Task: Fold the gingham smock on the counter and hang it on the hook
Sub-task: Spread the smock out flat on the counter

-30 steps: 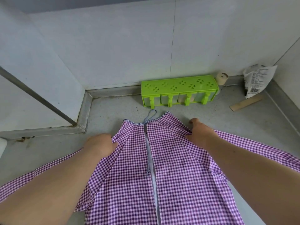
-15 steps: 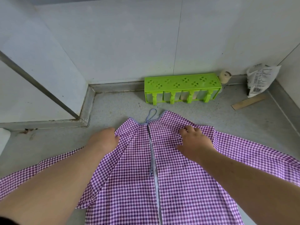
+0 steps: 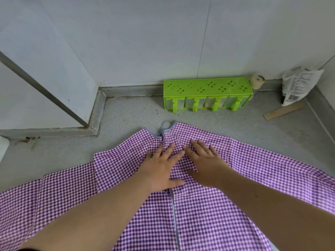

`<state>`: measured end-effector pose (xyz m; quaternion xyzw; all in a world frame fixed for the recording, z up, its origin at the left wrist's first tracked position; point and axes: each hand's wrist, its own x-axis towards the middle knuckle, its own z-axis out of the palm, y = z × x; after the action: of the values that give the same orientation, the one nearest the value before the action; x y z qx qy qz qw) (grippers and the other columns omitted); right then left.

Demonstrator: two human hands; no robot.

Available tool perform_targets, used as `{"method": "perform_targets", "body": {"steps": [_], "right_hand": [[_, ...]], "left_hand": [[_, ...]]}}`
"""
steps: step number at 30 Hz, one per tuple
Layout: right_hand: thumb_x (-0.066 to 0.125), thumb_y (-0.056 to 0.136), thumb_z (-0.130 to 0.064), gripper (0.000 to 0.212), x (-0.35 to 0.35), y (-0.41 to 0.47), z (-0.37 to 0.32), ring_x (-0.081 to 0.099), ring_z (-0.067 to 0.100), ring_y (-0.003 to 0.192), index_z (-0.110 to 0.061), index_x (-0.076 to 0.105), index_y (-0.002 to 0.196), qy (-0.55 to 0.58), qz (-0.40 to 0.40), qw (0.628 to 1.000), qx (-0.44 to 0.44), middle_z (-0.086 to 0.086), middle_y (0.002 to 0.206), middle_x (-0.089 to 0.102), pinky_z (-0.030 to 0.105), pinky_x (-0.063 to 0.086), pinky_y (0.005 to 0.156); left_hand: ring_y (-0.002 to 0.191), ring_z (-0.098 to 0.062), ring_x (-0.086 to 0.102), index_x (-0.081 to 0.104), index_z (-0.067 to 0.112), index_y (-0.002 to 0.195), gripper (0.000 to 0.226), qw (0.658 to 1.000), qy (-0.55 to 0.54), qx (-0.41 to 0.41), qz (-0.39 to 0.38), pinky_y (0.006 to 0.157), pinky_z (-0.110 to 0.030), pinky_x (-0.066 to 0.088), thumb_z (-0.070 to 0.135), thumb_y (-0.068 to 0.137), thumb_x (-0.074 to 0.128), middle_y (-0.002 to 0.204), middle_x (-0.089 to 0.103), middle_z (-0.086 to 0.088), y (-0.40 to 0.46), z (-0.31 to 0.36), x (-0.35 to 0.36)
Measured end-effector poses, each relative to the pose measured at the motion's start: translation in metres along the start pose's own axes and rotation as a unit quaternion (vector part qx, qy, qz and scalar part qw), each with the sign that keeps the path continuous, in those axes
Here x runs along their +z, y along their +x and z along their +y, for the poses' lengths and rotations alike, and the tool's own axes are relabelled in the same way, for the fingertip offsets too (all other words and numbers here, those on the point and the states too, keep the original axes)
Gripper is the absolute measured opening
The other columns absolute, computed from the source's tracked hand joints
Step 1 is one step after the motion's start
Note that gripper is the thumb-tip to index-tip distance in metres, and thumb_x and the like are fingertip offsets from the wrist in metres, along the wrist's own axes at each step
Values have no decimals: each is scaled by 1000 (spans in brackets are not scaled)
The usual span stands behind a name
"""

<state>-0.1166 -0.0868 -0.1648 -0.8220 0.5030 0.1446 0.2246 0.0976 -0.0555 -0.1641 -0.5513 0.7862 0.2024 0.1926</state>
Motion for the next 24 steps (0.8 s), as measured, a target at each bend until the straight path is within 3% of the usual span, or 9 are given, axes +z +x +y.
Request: {"method": "perform_targets", "body": {"steps": [4, 8, 10, 13, 15, 18, 20, 22, 24], "right_hand": [[36, 106, -49, 74, 5, -15, 17, -9, 17, 159, -31, -3, 165, 44, 73, 996, 16, -4, 173, -10, 42, -2, 129], [4, 99, -69, 78, 21, -48, 84, -22, 17, 156, -29, -19, 162, -17, 47, 992, 113, -3, 169, -24, 45, -5, 129], [-3, 96, -72, 80, 22, -65, 126, -22, 18, 156, -29, -23, 161, -7, 58, 981, 185, -4, 169, -26, 46, -5, 129], [9, 101, -64, 79, 6, -77, 167, -17, 24, 158, -22, -19, 162, 7, 28, 953, 302, 3, 171, -22, 49, 1, 129], [28, 106, -50, 77, -9, -69, 160, -12, 29, 159, -16, -9, 164, -10, 33, 944, 329, 9, 172, -16, 51, 6, 129], [46, 104, -42, 76, -33, -43, 101, 3, 31, 159, -29, 2, 164, 3, 96, 972, 213, 3, 173, -3, 53, 8, 128], [52, 101, -50, 77, -38, -23, 54, 12, 32, 158, -38, 7, 163, 8, 64, 992, 110, -3, 173, 1, 56, 17, 126], [54, 99, -55, 77, -34, -6, 24, 18, 33, 156, -37, 15, 163, -15, 18, 995, 95, -2, 173, 7, 56, 29, 121], [59, 96, -54, 74, -32, 5, 17, 27, 32, 152, -34, 29, 160, 14, 32, 991, 126, 0, 169, 20, 55, 38, 117]], "left_hand": [[159, -44, -19, -24, 44, 161, 118, 998, 37, -35, -39, 124, -75, 5, 94, 79, 45, 169, -38, -3, 11, 7, 6], [158, -44, -23, -26, 48, 159, 122, 998, 28, -35, -53, 123, -76, 2, 95, 76, 48, 167, -41, 0, 13, 5, 3], [158, -43, -23, -26, 49, 159, 122, 998, 23, -39, -54, 124, -76, 2, 95, 75, 48, 167, -41, 1, 13, 5, 2], [159, -44, -22, -27, 50, 158, 122, 998, 22, -38, -54, 123, -76, 3, 96, 74, 48, 167, -41, 2, 14, 5, 4], [159, -44, -22, -26, 51, 158, 122, 997, 18, -36, -65, 123, -76, 4, 95, 75, 51, 168, -41, 2, 15, 5, 1], [162, -39, -12, -16, 49, 163, 115, 998, -8, -19, -61, 126, -70, 10, 86, 82, 57, 172, -32, 4, 11, 2, -15], [163, -32, 5, 0, 43, 167, 98, 997, -62, -36, 30, 128, -59, 19, 73, 93, 57, 177, -14, 3, 2, -14, -25], [161, -31, 21, 16, 36, 166, 83, 977, -111, -107, 145, 128, -54, 26, 58, 100, 60, 178, 6, -1, -8, -41, -28], [160, -34, 23, 13, 30, 167, 90, 951, -139, -234, 149, 129, -53, 26, 52, 98, 66, 177, 12, -7, -18, -76, -21]]}}
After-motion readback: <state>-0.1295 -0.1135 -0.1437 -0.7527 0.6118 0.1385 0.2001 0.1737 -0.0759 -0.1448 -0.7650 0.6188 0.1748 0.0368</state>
